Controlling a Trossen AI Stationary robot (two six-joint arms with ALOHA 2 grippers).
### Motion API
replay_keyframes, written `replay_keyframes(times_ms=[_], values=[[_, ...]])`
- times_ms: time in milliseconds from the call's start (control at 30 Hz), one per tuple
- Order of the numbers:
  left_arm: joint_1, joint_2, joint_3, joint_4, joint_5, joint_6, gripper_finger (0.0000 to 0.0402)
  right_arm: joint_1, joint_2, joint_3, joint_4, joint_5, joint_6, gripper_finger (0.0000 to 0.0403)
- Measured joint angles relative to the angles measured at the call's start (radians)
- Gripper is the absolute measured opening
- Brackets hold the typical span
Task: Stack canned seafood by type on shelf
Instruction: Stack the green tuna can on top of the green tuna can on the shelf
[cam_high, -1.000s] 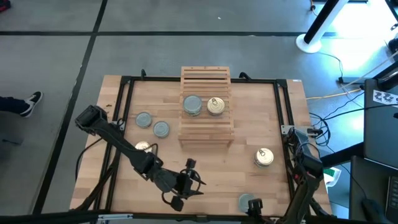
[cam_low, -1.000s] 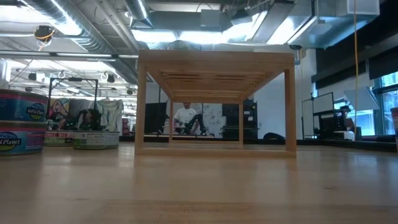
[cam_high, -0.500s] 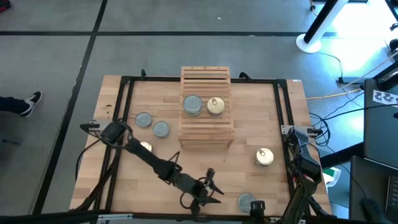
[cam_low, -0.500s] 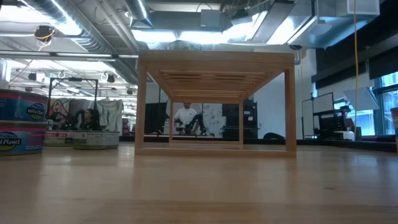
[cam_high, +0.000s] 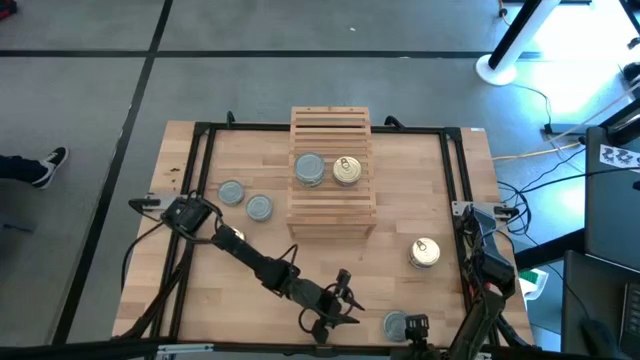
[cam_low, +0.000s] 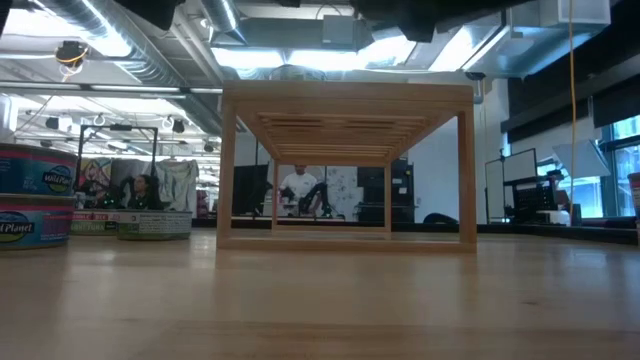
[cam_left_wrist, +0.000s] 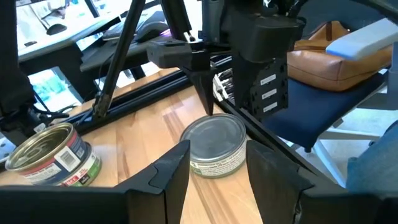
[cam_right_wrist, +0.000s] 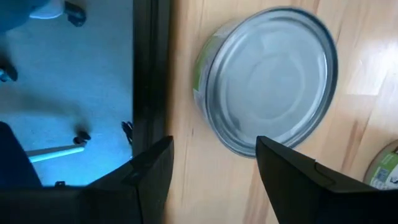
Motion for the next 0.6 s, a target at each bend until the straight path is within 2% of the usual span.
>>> replay_keyframes(times_ms=[400, 500, 600], values=[[0.000, 0.000, -0.001, -0.003, 0.000, -0.008, 0.0153, -0.002, -0.003, -0.081, 0.042, 0.029, -0.005, 0.0226], [0.000, 0.000, -0.001, -0.004, 0.000, -0.008, 0.0153, -0.001, -0.003, -0.092, 0.041, 0.054, -0.005, 0.0212], [0.000, 0.000, -0.001, -0.004, 0.000, -0.008, 0.0153, -0.001, -0.003, -0.097, 0.040, 0.092, -0.005, 0.0181]])
